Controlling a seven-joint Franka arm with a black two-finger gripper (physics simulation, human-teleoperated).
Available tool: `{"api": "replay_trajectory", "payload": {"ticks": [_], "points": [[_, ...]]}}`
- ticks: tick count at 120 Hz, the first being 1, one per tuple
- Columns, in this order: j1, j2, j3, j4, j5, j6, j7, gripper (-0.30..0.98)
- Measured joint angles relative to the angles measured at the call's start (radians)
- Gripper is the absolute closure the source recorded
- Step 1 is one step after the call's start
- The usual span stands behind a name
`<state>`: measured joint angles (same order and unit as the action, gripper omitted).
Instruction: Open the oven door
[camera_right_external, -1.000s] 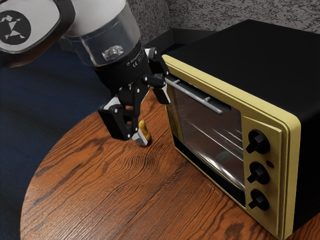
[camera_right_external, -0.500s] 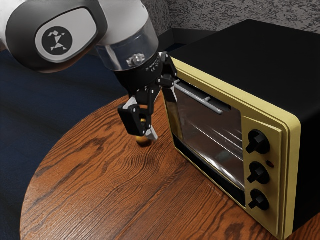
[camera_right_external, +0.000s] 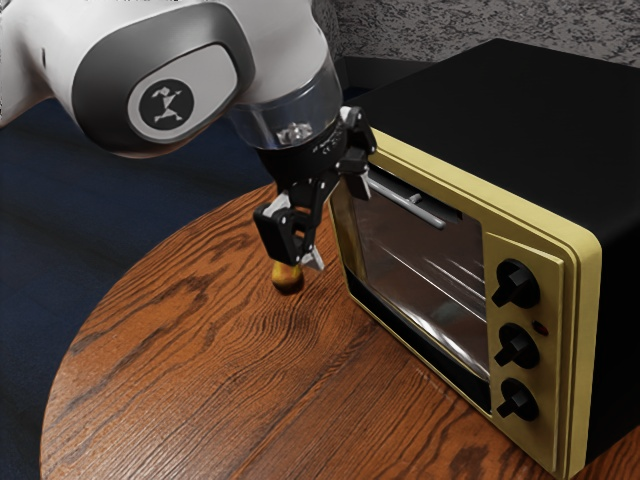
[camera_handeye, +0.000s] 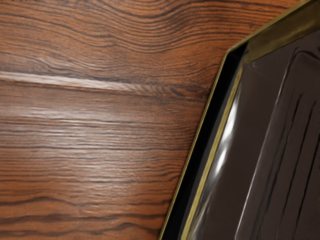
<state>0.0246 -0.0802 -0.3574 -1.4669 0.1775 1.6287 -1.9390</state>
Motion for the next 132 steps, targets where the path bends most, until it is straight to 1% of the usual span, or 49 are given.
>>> {"api": "replay_trajectory", "payload": {"ticks": [58,83,132], "points": [[0.006,0.086,0.002,0.063,0.032,0.045,0.092,0.00],[0.004,0.125,0.004,0.104,0.057,0.055,0.117,0.00],[0.016,0.143,0.007,0.095,0.069,0.059,0.162,0.00]]}}
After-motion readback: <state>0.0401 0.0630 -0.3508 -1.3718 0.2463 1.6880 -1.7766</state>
